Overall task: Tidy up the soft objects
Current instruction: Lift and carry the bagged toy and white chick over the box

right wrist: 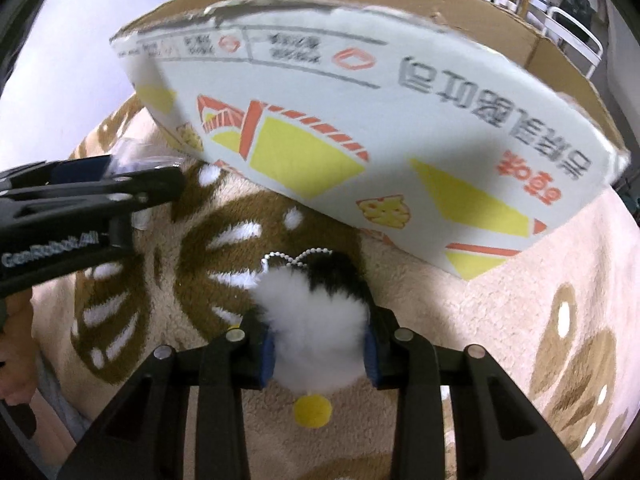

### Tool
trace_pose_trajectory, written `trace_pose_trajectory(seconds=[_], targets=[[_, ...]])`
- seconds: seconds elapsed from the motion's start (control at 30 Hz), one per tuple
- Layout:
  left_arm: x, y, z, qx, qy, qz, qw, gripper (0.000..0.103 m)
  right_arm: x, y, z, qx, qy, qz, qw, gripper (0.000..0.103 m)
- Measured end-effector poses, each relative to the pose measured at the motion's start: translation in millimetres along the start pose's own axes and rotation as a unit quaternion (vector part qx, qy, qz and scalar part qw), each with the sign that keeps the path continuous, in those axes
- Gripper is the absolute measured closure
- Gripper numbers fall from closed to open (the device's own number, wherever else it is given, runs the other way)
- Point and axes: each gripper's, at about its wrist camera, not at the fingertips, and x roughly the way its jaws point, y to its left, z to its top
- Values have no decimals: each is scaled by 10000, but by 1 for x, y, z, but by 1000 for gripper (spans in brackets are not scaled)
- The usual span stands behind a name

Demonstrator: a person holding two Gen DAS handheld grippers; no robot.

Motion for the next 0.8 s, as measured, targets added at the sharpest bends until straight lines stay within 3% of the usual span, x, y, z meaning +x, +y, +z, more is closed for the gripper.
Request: trace_pose_trajectory(seconds=[0.27,0.5,0.8], targets=[[-58,2,-3,20,-869,-78,9962,29,-47,-12,-2,324,-717,229,9966,67],[-98,-10,11,115,-1784,-87,9839,29,-94,-24,11,405,-1434,382,9881,67],[-110,-32,43,642,-2261,13,9720,29,-147,-33,52,336,-2172,354,9749,67]])
